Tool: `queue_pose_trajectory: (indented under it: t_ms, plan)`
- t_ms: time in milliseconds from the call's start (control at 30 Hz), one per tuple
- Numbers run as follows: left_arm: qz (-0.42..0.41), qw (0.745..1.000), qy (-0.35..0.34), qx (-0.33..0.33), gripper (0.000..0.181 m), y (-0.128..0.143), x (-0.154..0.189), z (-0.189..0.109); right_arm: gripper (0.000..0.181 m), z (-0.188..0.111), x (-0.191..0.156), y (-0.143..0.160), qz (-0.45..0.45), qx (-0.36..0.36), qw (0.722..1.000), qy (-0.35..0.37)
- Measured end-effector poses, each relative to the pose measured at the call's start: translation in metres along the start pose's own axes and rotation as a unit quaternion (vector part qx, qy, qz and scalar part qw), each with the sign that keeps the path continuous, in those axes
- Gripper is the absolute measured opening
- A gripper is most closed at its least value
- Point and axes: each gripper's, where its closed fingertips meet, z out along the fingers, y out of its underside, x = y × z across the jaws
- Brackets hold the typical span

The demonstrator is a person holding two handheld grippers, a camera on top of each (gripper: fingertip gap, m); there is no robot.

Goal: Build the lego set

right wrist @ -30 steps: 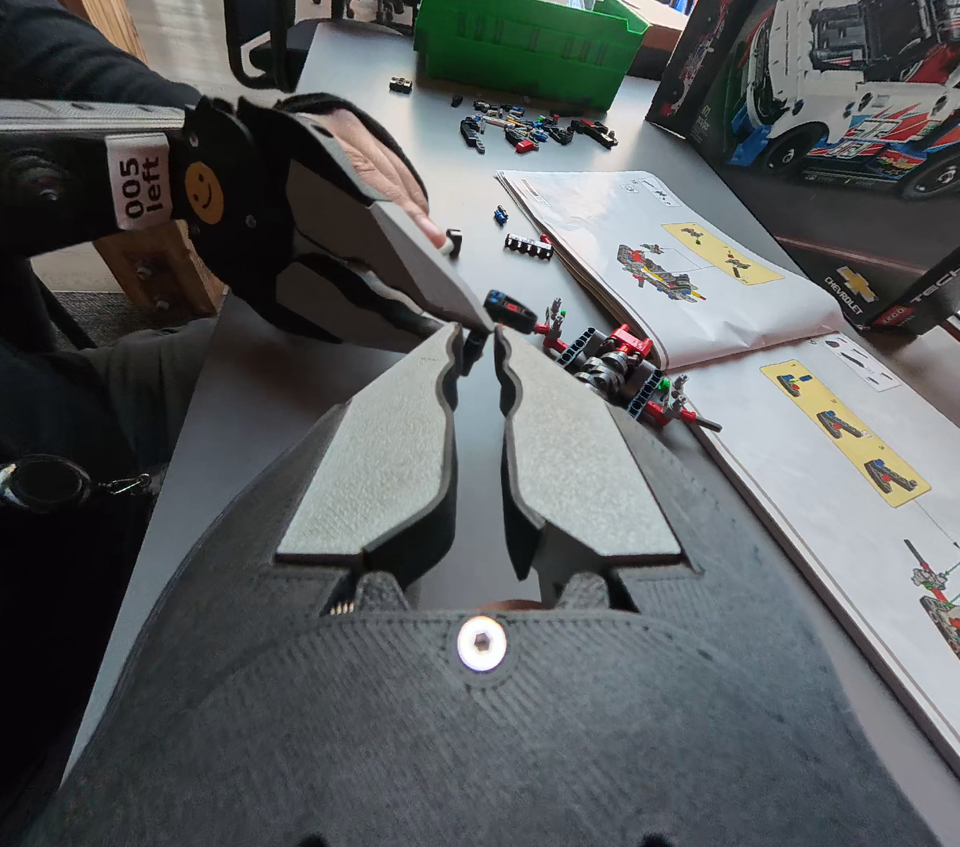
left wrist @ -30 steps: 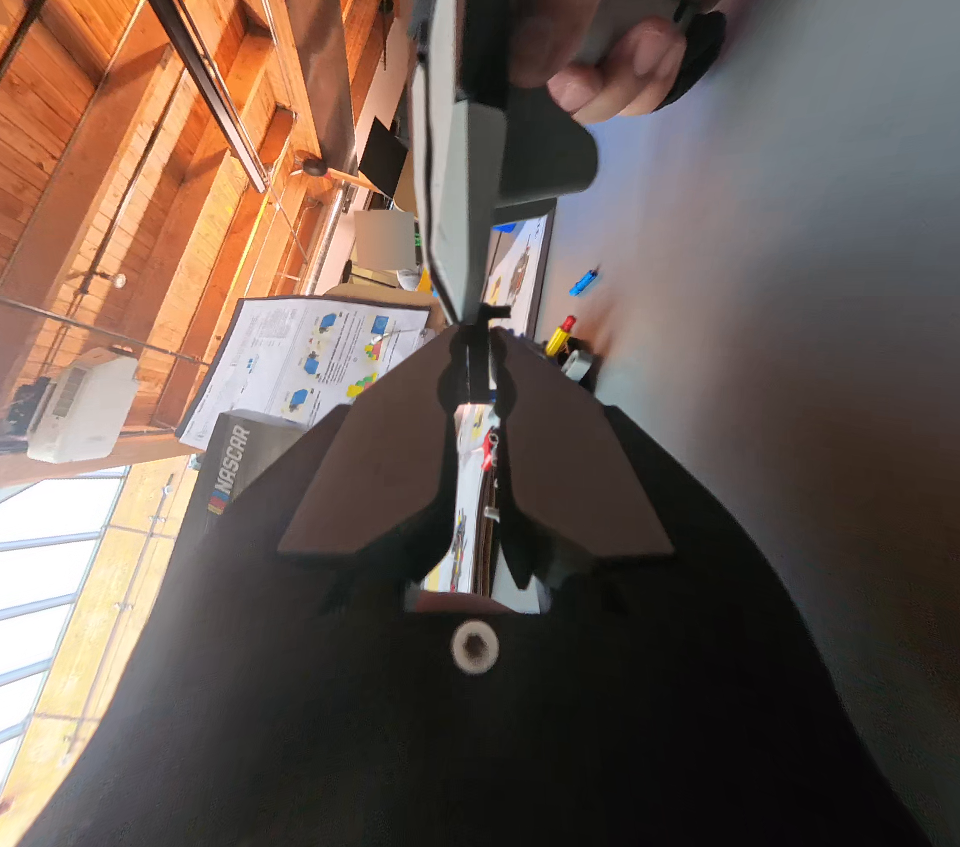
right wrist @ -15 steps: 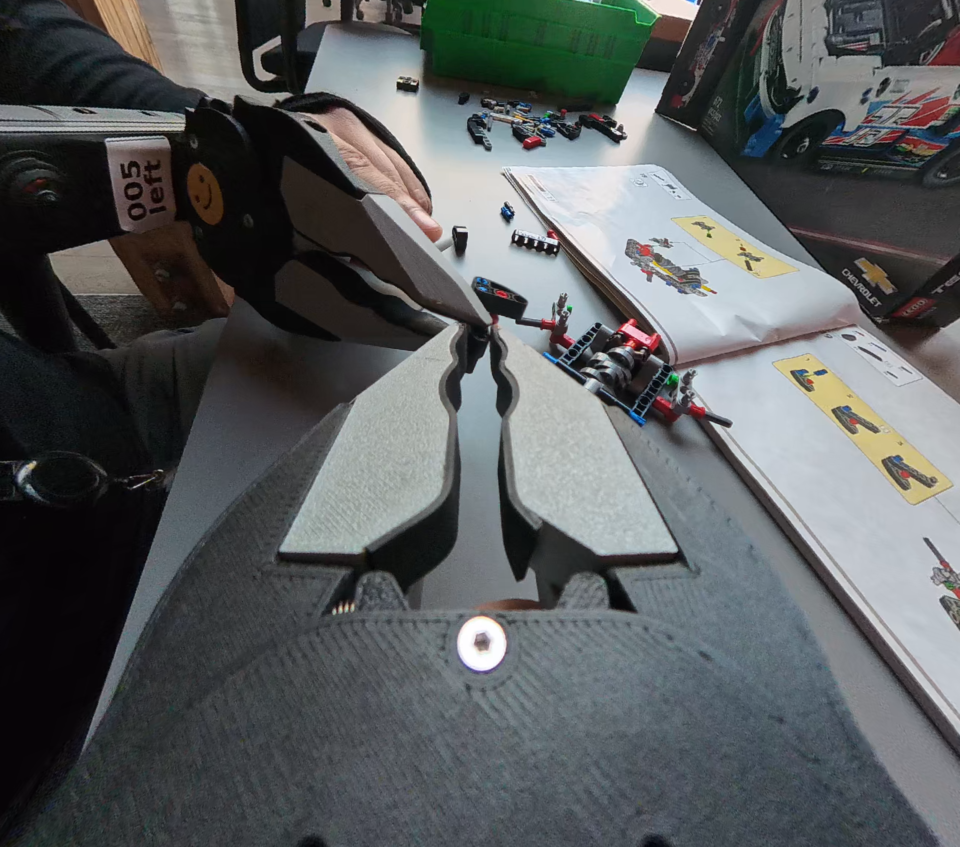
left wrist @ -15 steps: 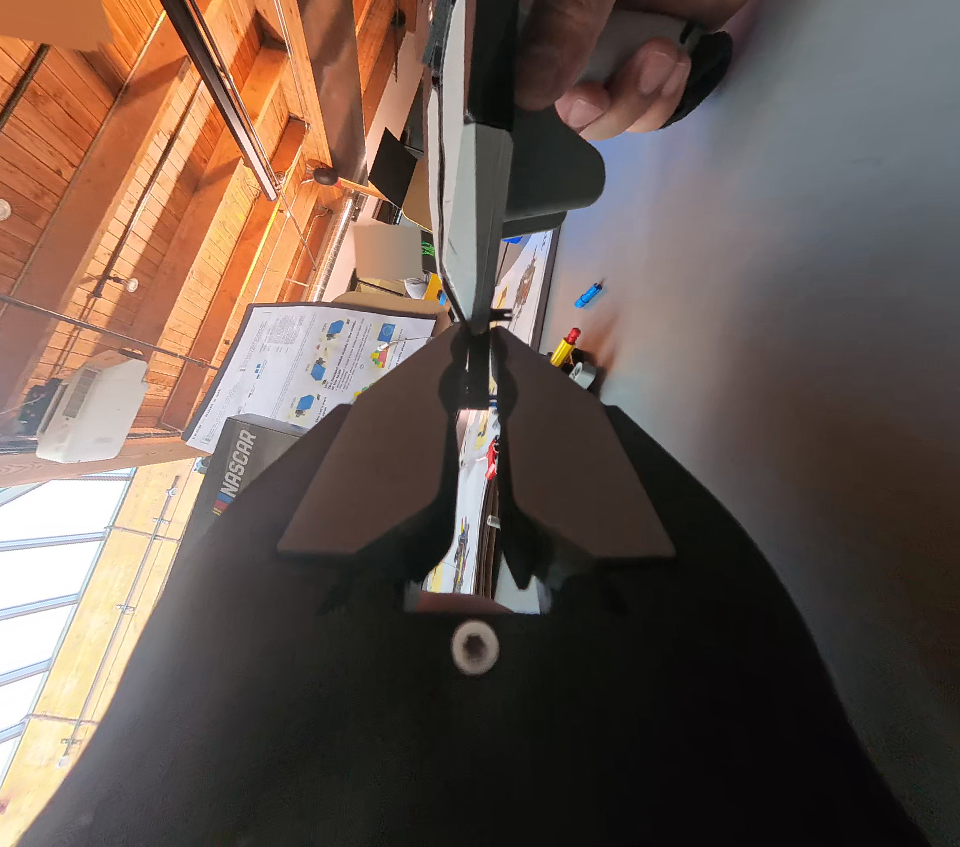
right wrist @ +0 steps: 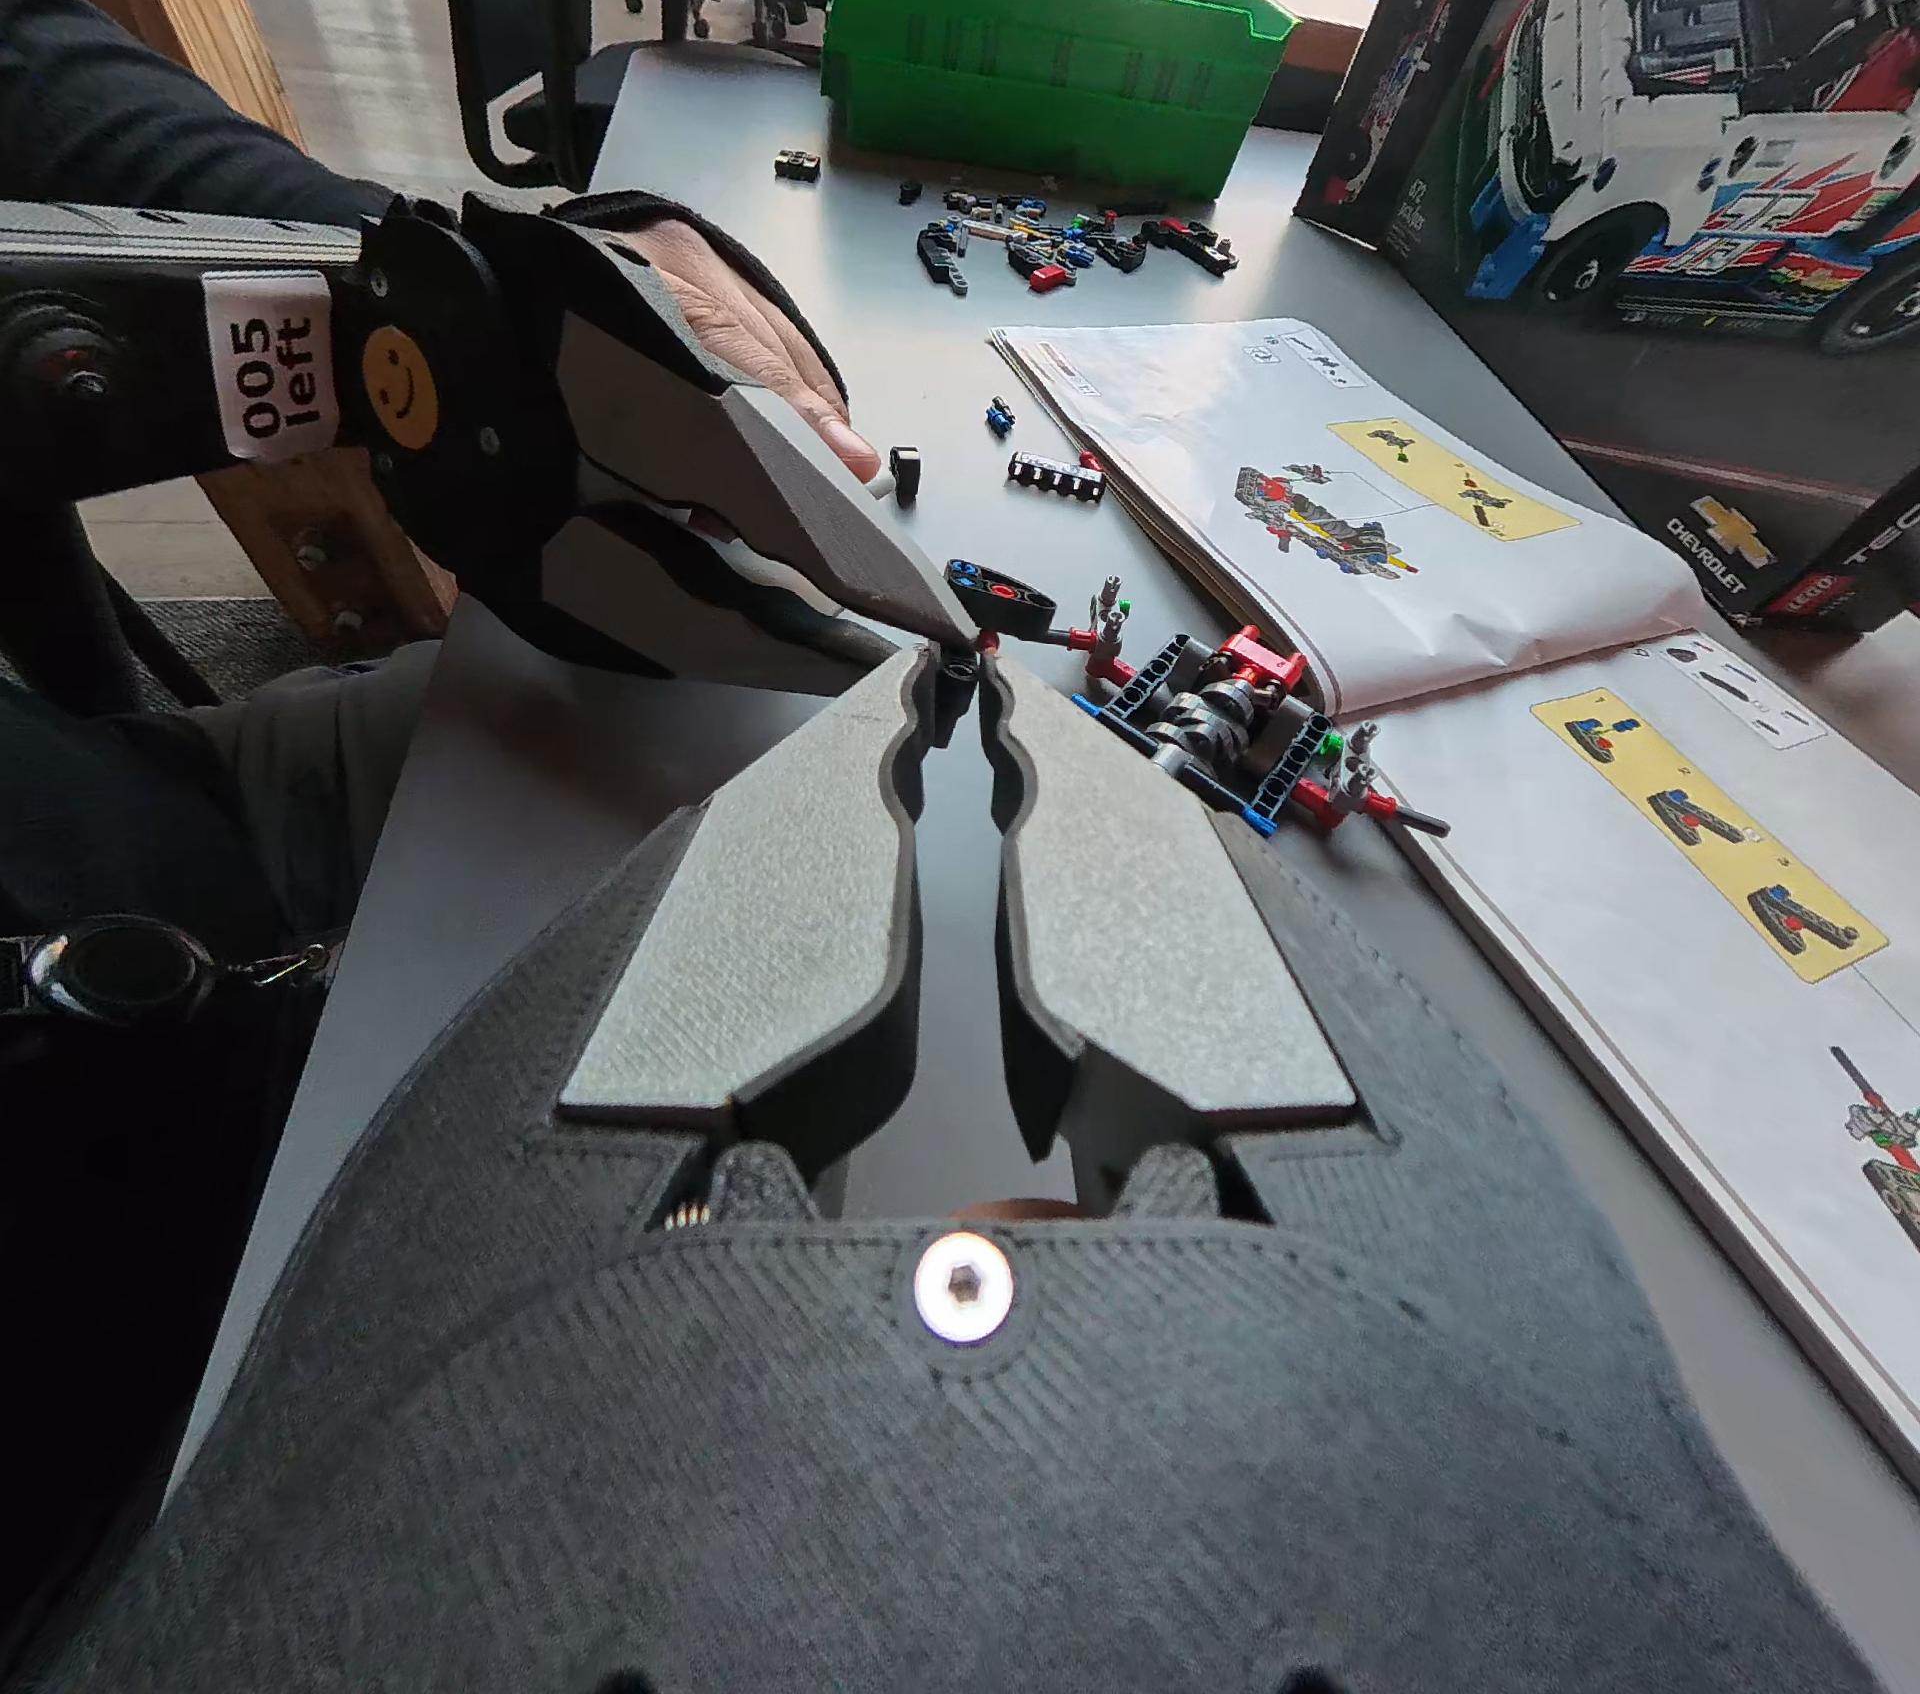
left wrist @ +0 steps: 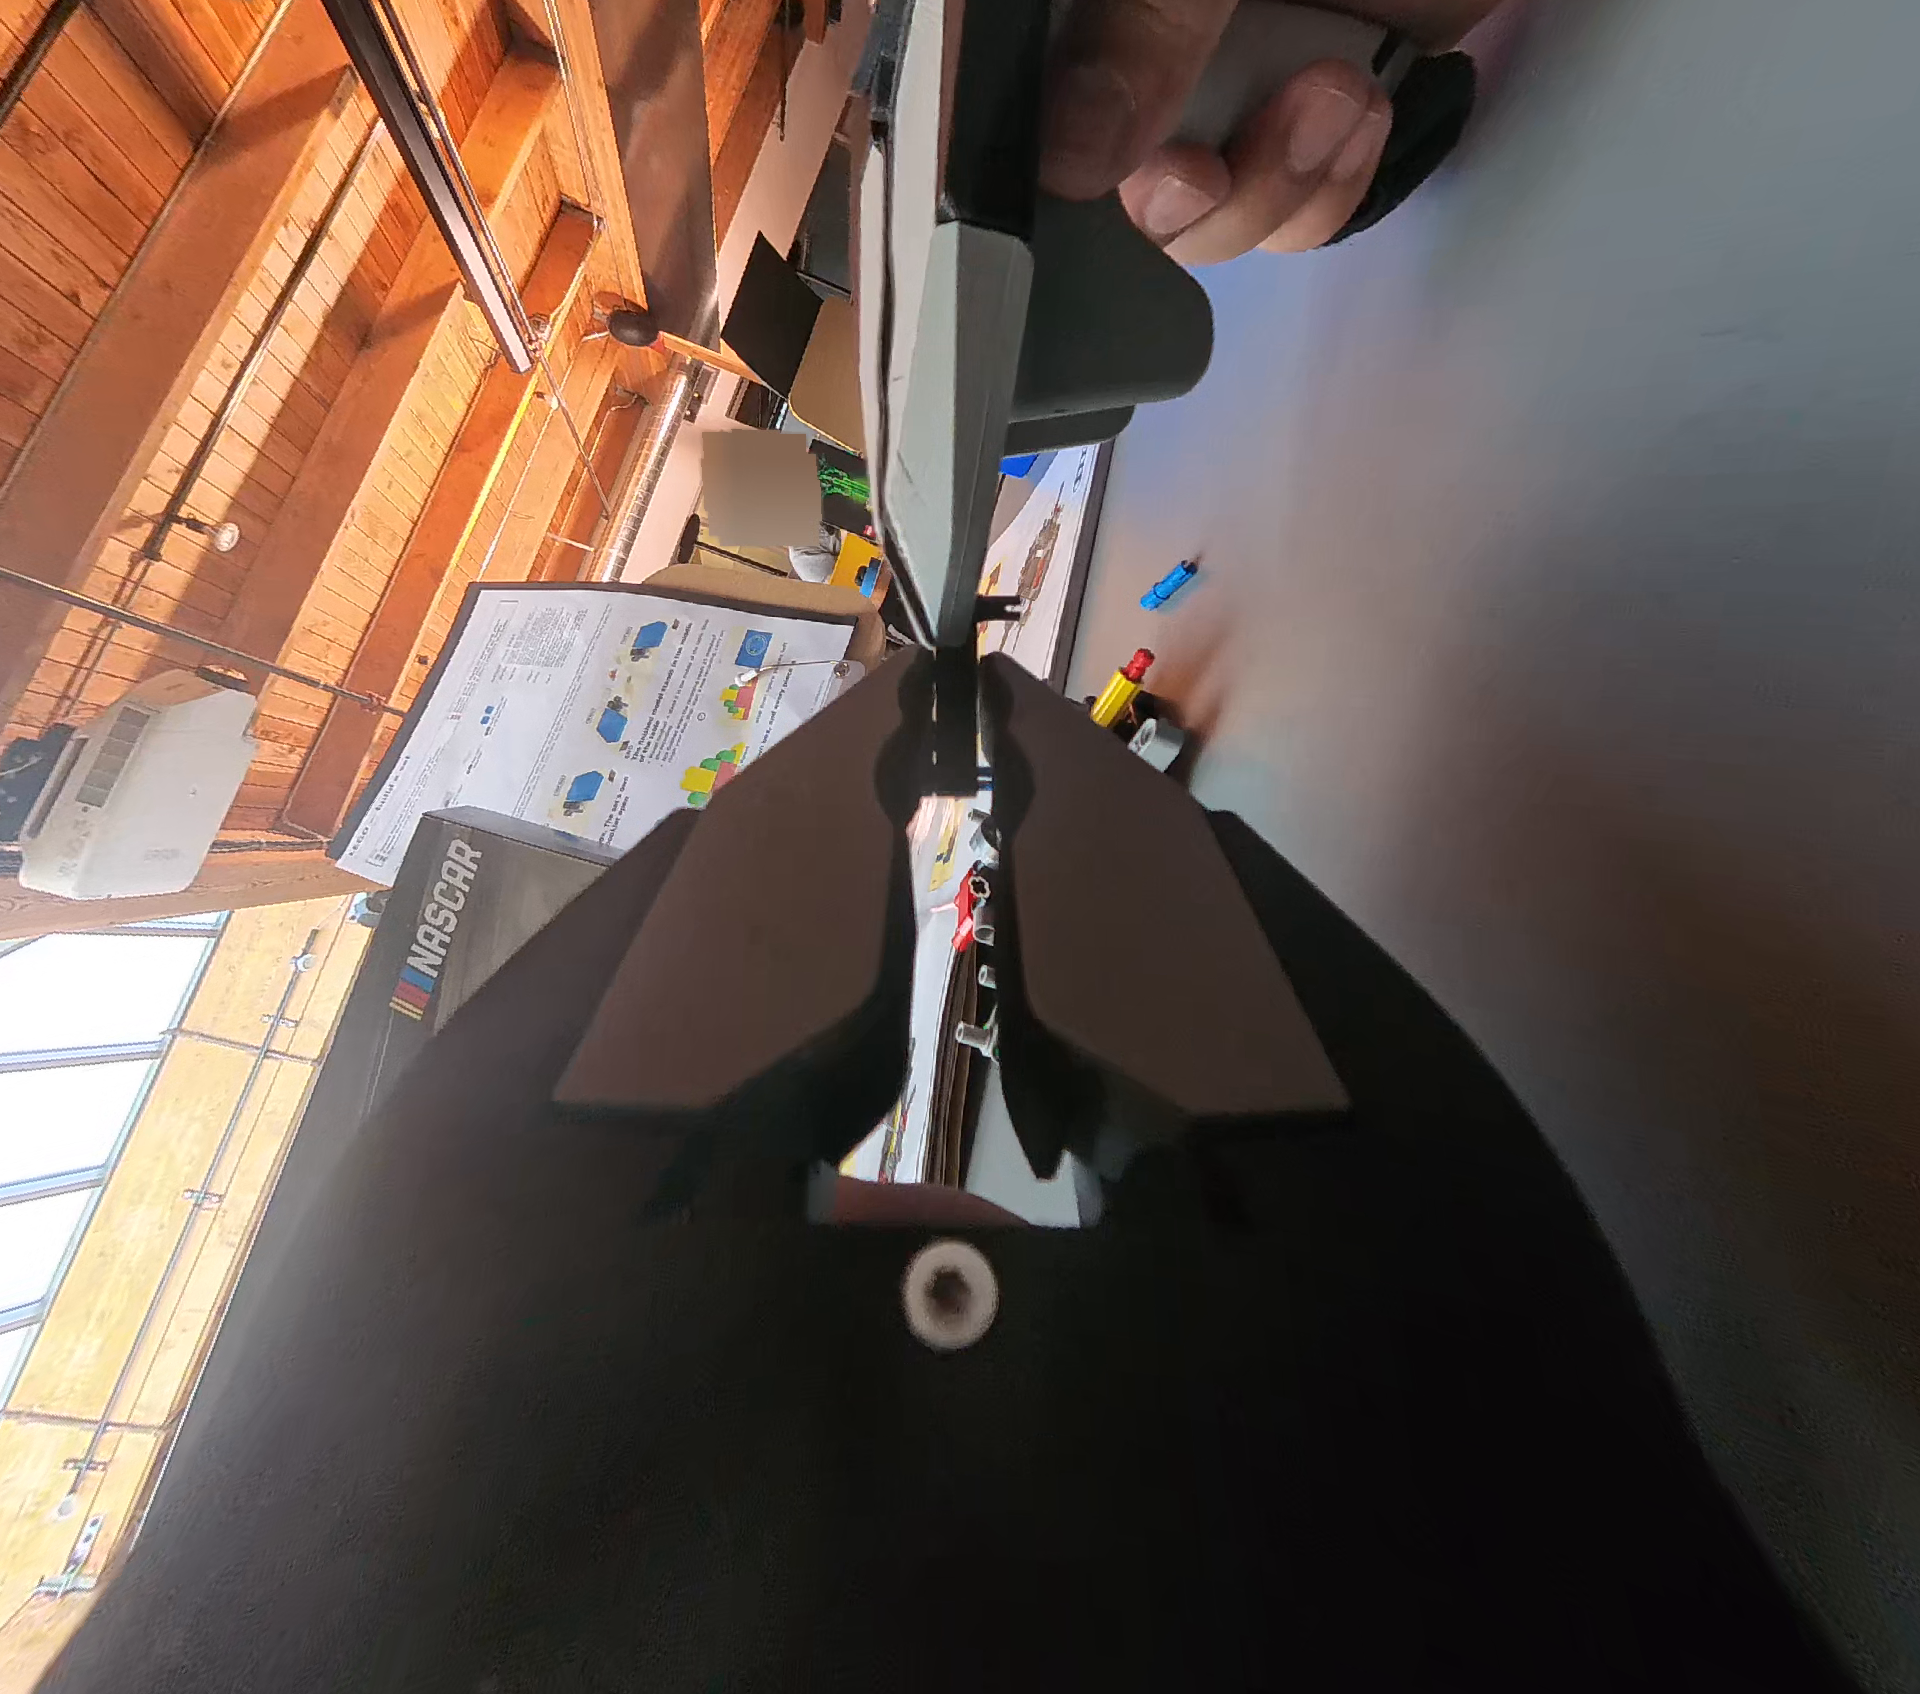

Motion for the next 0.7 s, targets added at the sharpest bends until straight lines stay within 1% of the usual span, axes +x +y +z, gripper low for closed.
queue_pose_trajectory:
  t_ms: [333, 500, 633, 667, 700]
  plan:
    - [-0.007, 1.0, 0.002, -0.002, 0.005, 0.001, 0.0, 0.0, 0.004, -0.002, 0.003, -0.001, 0.002, 0.003, 1.0, 0.006]
    - [-0.043, 0.999, 0.007, 0.001, 0.008, 0.0, -0.003, -0.002, 0.004, -0.009, 0.01, -0.001, 0.019, 0.011, 1.0, 0.017]
    - [-0.081, 0.997, 0.013, 0.0, 0.011, 0.003, -0.011, -0.006, 0.004, -0.025, 0.029, 0.007, 0.023, 0.003, 0.998, 0.056]
    - [-0.093, 0.995, 0.015, -0.012, 0.012, 0.009, -0.016, -0.007, 0.004, -0.031, 0.035, 0.01, 0.025, 0.0, 0.997, 0.07]
    - [-0.105, 0.994, 0.02, -0.038, 0.012, 0.021, -0.023, -0.007, 0.004, -0.038, 0.043, 0.014, 0.027, -0.007, 0.996, 0.088]
